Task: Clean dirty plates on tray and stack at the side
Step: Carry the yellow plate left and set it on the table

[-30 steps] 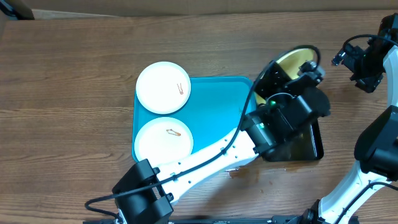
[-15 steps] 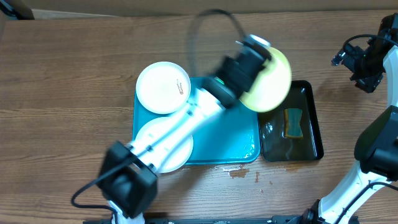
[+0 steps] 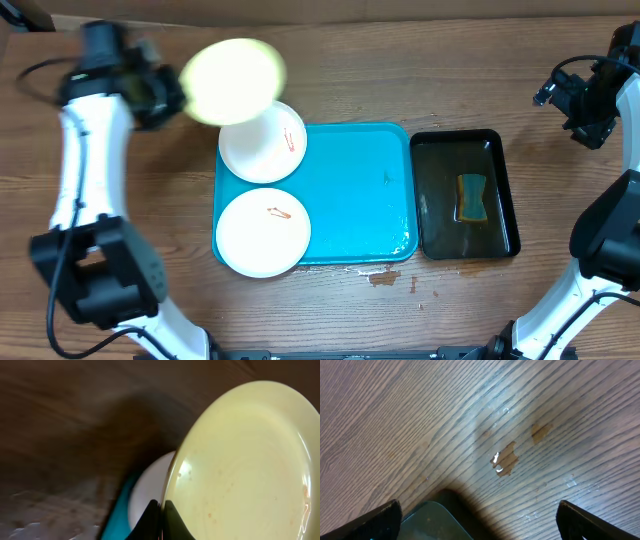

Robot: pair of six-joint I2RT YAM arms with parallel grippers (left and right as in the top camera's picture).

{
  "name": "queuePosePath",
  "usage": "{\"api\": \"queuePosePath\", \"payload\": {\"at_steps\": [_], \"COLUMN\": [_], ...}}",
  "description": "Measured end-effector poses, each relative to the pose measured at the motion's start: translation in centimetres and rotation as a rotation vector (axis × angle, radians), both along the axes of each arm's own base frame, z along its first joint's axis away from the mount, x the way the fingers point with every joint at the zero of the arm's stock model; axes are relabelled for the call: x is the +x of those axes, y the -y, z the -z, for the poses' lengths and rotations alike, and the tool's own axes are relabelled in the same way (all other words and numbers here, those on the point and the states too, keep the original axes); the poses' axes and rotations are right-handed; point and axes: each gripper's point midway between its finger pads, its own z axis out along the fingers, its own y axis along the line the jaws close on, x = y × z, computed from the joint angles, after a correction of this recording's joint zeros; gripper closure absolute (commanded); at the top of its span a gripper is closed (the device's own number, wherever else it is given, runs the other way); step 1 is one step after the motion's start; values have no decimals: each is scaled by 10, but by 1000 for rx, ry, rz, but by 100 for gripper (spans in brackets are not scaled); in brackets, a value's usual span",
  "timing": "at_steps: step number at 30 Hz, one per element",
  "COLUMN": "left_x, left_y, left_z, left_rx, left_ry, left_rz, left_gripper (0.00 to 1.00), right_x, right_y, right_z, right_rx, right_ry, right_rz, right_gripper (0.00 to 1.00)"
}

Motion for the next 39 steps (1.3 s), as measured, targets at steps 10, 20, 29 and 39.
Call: {"api": "queuePosePath", "payload": {"at_steps": [10,20,29,39], "left_x": [-65,-75,-77,-79], "left_y": [-142,-161,-161,-136], "left_z": [19,72,128,129], "left_rx": [182,213,185,73], "left_ry": [-165,-291,-397,-410], "left_rz": [-354,-386,-359,-258], "left_gripper": [96,96,86,33], "right_x": [0,0,0,0], "right_y": [0,0,0,0], "right_z": [0,0,0,0], "right_rx": [0,0,1,1], "right_ry": [0,0,-1,-1], "right_rz": [0,0,-1,0], "right_gripper": [0,0,0,0]}}
